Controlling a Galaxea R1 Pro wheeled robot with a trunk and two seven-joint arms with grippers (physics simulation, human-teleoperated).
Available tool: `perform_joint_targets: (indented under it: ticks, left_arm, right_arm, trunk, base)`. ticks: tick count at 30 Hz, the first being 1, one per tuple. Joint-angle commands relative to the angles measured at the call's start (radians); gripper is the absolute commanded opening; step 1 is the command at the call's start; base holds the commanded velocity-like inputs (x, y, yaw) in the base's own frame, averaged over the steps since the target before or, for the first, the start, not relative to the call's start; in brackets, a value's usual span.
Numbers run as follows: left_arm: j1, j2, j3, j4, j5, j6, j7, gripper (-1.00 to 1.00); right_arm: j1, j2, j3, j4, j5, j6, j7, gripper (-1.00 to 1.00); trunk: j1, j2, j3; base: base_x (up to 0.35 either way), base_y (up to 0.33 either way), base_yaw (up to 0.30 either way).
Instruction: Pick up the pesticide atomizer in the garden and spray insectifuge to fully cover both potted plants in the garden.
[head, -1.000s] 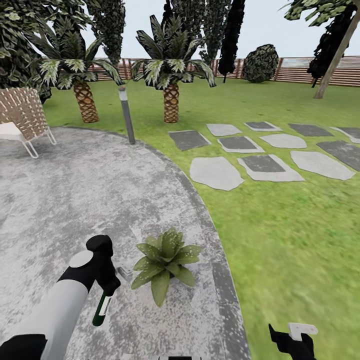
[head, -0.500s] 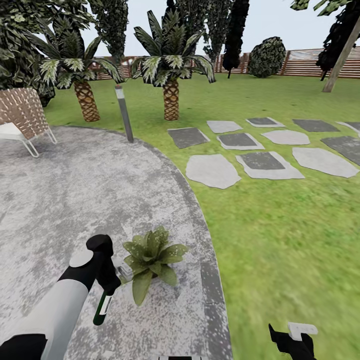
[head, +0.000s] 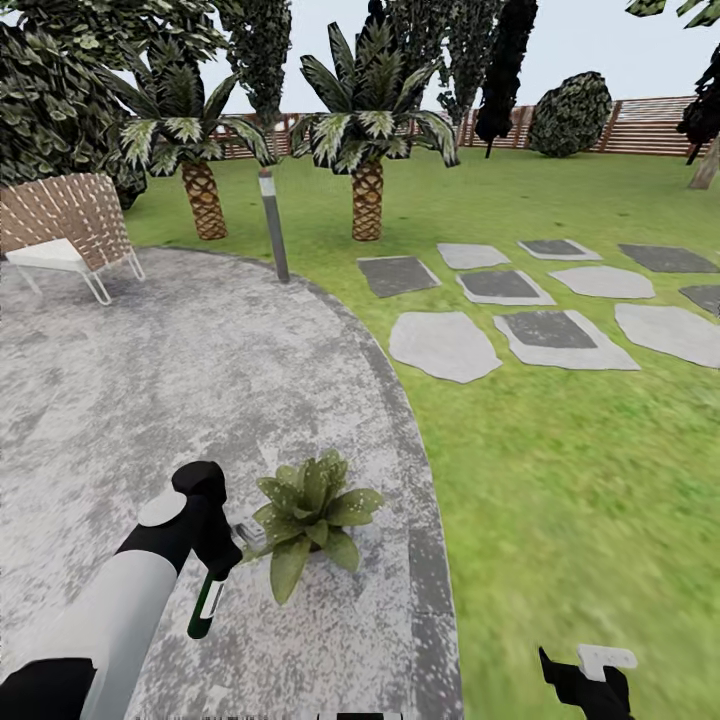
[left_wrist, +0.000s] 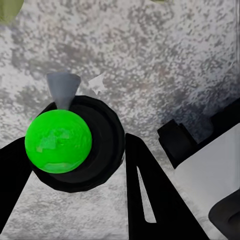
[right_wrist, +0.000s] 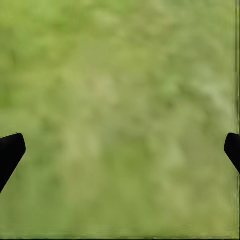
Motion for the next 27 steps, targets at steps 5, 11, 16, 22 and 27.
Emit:
perform_joint_targets:
  ticks: [5,11,16,22,27]
  left_arm:
    - [-0.008,-0.002,0.003,-0.002,-0.009,0.011,-0.010,-1.00]
    - [-0.012,-0.002,0.004,-0.001,-0.011,0.013,-0.010,-1.00]
    - [-0.012,-0.002,0.004,-0.001,-0.012,0.025,-0.010,-1.00]
    - [-0.012,-0.002,0.002,-0.001,-0.011,0.063,-0.010,-1.00]
    - [-0.010,-0.003,0.002,0.000,-0.008,0.065,-0.010,-1.00]
  right_arm:
    - [-0.001,0.000,-0.009,0.001,0.005,-0.004,0.008,1.00]
    - [-0.001,0.002,-0.009,0.001,0.004,-0.004,0.008,1.00]
    - [-0.001,0.002,-0.007,0.001,0.003,-0.004,0.007,1.00]
    - [-0.001,0.002,-0.007,0.001,0.003,-0.004,0.007,1.00]
    - [-0.001,0.002,-0.007,0.001,0.003,-0.004,0.007,1.00]
  trunk:
    - [-0.001,0.000,-0.001]
    - [-0.001,0.000,-0.001]
    - [-0.001,0.000,-0.001]
    - [-0.001,0.000,-0.001]
    - [-0.001,0.000,-0.001]
  base:
    - [-0.102,-0.085,0.001]
    - [-0.004,-0.236,0.105]
    - [0.000,-0.270,0.263]
    - [0.000,-0.272,0.276]
    - [0.000,-0.272,0.276]
